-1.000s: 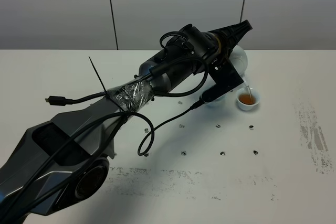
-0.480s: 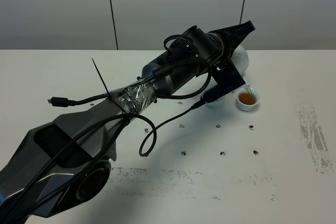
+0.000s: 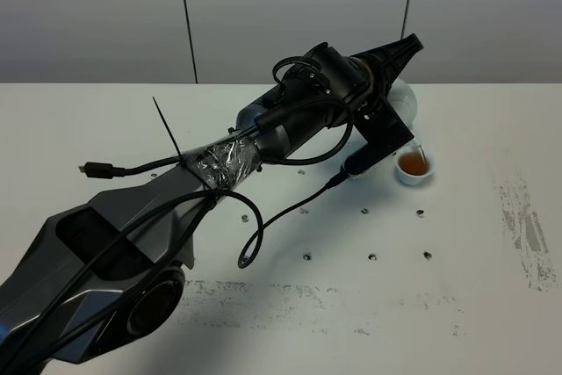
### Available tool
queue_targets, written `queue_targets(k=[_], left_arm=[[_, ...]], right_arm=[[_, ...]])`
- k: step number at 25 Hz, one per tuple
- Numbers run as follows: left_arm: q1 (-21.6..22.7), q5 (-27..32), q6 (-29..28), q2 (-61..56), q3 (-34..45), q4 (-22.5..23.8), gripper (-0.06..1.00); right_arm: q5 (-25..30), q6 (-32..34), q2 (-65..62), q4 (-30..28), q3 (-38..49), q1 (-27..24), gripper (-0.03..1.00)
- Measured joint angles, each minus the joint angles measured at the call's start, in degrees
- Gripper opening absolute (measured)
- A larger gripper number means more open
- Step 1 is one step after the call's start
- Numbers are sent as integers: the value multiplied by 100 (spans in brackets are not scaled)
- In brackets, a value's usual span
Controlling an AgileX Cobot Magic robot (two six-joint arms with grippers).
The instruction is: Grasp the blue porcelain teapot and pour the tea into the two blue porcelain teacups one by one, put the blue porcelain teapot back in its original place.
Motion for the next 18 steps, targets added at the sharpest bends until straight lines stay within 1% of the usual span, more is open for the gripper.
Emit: queue_targets(k=[4, 8, 13, 15, 18], left_arm=[[79, 111, -28, 0, 0, -225, 11], [191, 140, -272, 0, 0, -470, 11], [314, 151, -420, 0, 0, -770, 11], [355, 168, -431, 0, 0, -926, 11], [410, 263, -438, 0, 0, -1282, 11]], right_arm=[[0, 0, 0, 0, 0, 0, 23], [0, 0, 0, 0, 0, 0, 23], [0, 0, 0, 0, 0, 0, 23], [0, 0, 0, 0, 0, 0, 23], [0, 0, 0, 0, 0, 0, 23]])
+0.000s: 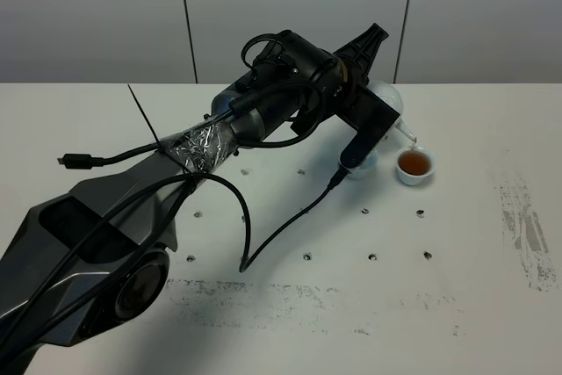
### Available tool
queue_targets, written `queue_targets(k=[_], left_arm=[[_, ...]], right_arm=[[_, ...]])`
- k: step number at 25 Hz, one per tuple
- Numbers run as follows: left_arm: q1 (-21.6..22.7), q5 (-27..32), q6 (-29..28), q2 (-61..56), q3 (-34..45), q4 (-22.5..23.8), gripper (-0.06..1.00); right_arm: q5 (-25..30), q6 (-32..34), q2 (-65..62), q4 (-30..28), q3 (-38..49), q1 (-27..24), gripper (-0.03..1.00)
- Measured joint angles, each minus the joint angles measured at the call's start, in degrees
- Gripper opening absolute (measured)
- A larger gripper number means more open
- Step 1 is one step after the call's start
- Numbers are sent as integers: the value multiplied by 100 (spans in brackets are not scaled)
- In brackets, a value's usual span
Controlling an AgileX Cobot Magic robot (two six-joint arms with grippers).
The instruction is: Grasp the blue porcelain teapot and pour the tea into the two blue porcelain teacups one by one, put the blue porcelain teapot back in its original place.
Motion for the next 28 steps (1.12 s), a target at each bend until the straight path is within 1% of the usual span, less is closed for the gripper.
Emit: queue_targets(k=[5, 8, 10, 13, 15, 18, 21, 24, 28], left_arm=[[55, 235, 0, -45, 0, -658, 11], [81, 526, -59, -214, 21, -993, 11], [81, 649, -287, -506, 238, -1228, 11], [81, 556, -799, -1150, 973, -1537, 11], [69, 445, -1233, -1634, 1681, -1698, 11], [-13, 435, -2105, -2351, 2671, -2053, 11], [-173, 522, -3149, -2753, 3348, -2444, 11], [-291, 807, -4227, -2824, 3609, -2587, 11], [-375, 1021, -5522, -2718, 3686, -2459, 11]], right_arm=[[0, 0, 0, 0, 0, 0, 23], [0, 0, 0, 0, 0, 0, 23], [0, 0, 0, 0, 0, 0, 23], [0, 0, 0, 0, 0, 0, 23], [0, 0, 0, 2, 0, 0, 23], [0, 0, 0, 2, 0, 0, 23], [0, 0, 0, 2, 0, 0, 23], [0, 0, 0, 2, 0, 0, 23], [0, 0, 0, 2, 0, 0, 23]])
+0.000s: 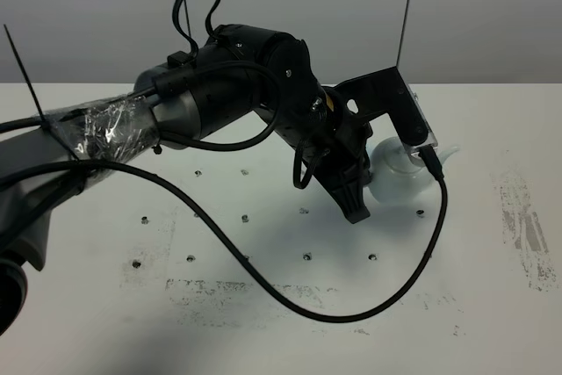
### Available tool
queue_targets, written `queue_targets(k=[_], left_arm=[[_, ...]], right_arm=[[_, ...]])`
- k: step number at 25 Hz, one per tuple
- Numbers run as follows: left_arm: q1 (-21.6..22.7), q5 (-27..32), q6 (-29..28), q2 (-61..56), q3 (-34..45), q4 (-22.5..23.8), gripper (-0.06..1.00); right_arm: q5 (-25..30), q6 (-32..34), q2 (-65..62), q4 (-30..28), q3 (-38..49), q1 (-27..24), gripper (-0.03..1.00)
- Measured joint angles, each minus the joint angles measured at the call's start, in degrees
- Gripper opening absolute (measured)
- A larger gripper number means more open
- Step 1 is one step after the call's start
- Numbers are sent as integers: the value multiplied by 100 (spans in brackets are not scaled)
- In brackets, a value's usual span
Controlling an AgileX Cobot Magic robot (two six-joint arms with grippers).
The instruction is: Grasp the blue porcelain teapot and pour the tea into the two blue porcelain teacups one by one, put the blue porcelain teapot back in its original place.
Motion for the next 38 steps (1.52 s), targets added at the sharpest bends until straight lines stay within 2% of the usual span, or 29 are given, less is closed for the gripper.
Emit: queue_targets(k=[3, 5, 11, 21, 38], left_arm=[[-61, -35, -533, 140, 0, 98, 11], [-111, -55, -644, 254, -6, 98, 11], [-175, -102, -670, 574, -174, 150, 11], [-226, 96, -781, 1265, -1164, 310, 11], [-261, 101, -781, 1636, -1279, 475, 11]], right_arm=[[0, 0, 0, 0, 0, 0, 23], [0, 0, 0, 0, 0, 0, 23], [0, 0, 0, 0, 0, 0, 23], [0, 0, 0, 0, 0, 0, 23], [0, 0, 0, 0, 0, 0, 23]])
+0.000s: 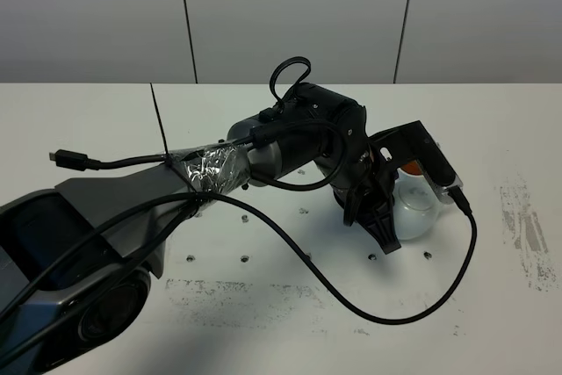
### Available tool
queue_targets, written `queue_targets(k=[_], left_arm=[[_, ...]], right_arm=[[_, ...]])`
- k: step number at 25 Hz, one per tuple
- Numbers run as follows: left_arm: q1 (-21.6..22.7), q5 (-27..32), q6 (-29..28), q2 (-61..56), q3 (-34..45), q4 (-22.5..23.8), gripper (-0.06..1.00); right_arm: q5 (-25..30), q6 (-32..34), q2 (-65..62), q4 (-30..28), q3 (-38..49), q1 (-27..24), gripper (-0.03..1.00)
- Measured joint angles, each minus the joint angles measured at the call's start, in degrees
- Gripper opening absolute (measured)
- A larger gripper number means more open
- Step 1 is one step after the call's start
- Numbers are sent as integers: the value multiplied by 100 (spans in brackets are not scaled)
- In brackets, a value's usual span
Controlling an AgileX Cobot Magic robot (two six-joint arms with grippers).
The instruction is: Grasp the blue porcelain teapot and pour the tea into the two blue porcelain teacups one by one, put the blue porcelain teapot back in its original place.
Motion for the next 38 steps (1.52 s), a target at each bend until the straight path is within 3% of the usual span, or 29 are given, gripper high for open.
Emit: queue_targets(k=[6, 10, 16, 22, 29, 33, 38], left_arm=[[89, 395, 228, -418, -555, 161, 11], [468, 653, 771, -522, -949, 161, 11], [1314, 732, 2091, -522, -1106, 249, 11], [1817, 732, 3537, -370, -1111, 285, 11], [1867, 592, 5263, -238, -1111, 264, 11], [1839, 202, 5488, -148, -1111, 322, 11], [1668, -48, 5662, -22, -1111, 716, 11]], right_arm=[[0, 0, 0, 0, 0, 0, 23], [0, 0, 0, 0, 0, 0, 23], [0, 0, 0, 0, 0, 0, 23], [0, 0, 0, 0, 0, 0, 23], [0, 0, 0, 0, 0, 0, 23], [0, 0, 0, 0, 0, 0, 23], [0, 0, 0, 0, 0, 0, 23]])
